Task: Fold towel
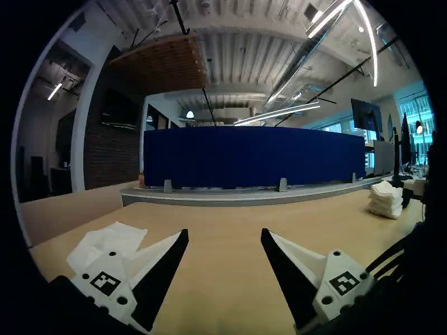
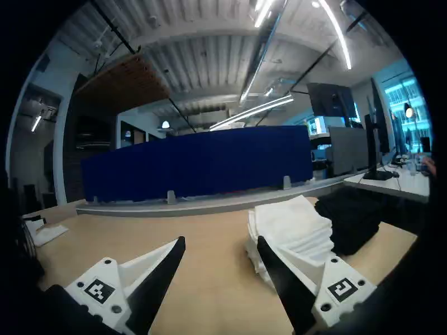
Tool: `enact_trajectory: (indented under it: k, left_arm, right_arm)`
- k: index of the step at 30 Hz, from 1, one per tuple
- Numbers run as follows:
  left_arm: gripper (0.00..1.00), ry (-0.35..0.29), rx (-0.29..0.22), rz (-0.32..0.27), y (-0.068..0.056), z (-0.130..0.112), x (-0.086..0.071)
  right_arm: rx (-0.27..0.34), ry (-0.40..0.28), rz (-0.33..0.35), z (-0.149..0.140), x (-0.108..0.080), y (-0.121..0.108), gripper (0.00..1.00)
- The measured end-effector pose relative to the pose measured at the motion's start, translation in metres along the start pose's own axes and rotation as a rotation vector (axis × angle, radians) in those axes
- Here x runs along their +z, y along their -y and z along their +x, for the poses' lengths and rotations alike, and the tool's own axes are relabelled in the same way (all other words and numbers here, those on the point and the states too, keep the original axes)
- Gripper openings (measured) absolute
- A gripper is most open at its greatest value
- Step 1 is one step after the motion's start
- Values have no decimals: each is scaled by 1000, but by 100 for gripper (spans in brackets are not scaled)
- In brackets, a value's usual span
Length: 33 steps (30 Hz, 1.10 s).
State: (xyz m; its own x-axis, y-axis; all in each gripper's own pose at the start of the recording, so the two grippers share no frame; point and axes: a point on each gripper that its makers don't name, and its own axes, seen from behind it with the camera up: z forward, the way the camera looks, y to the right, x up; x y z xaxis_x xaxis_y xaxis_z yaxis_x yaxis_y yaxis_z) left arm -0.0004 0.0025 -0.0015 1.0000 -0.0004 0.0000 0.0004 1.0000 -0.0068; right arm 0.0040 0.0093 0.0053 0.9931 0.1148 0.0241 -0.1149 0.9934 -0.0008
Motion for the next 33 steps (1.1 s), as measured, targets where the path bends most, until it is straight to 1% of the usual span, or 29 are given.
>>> enact_trajectory:
  k: [5,8,14,20,23,33]
  left_arm:
    - [96,0,0,0,0,0,0]
    - [96,0,0,0,0,0,0]
    - [96,0,0,0,-1,0,0]
    - [97,0,0,0,-1,0,0]
    - [96,0,0,0,-1,0,0]
    - [97,0,0,0,-1,0,0]
  right_arm:
    - [-9,-9,1,0,-2,2,100]
    - [-27,-21,3,-1,-5,3,100]
    - [-68,-24,13,-5,-7,9,99]
    - [-104,-24,11,-6,-6,12,99]
    - [-114,-24,5,-7,-5,11,100]
    - [-115,-24,6,-7,-5,10,99]
